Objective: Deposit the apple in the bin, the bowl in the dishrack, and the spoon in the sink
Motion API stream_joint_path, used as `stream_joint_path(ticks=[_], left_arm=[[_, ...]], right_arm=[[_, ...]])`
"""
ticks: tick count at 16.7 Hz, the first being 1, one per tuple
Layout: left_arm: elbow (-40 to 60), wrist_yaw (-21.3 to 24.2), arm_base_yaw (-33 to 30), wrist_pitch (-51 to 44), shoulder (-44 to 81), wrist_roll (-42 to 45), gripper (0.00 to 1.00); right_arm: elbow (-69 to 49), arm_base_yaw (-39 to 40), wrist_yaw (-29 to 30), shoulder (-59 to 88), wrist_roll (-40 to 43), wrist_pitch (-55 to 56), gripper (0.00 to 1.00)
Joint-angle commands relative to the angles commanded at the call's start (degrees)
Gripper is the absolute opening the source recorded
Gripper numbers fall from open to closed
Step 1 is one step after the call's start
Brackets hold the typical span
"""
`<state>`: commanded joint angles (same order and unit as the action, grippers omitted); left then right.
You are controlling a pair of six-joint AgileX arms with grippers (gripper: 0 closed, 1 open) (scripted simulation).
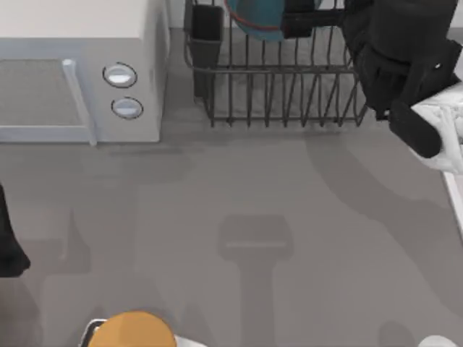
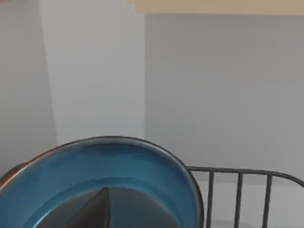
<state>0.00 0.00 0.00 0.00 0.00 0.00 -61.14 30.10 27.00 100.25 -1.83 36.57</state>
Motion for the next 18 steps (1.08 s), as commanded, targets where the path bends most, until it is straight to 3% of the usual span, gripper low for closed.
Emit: stream_joint_path(ticks=[10,14,18], left_arm=[[0.0,0.0,0.0,0.0,0.0,0.0,1.0],[0.0,0.0,0.0,0.0,0.0,0.0,1.0],[0.0,0.0,0.0,0.0,0.0,0.0,1.0]], right_arm=[[44.7,-18.8,-21.4,-64.9,1.4,-22.5,1.0],[56.2,-25.2,-25.5,-86.1,2.0,-31.0,1.0],[60.7,-29.2,-26.9,-97.8,1.9,-35.7,1.0]])
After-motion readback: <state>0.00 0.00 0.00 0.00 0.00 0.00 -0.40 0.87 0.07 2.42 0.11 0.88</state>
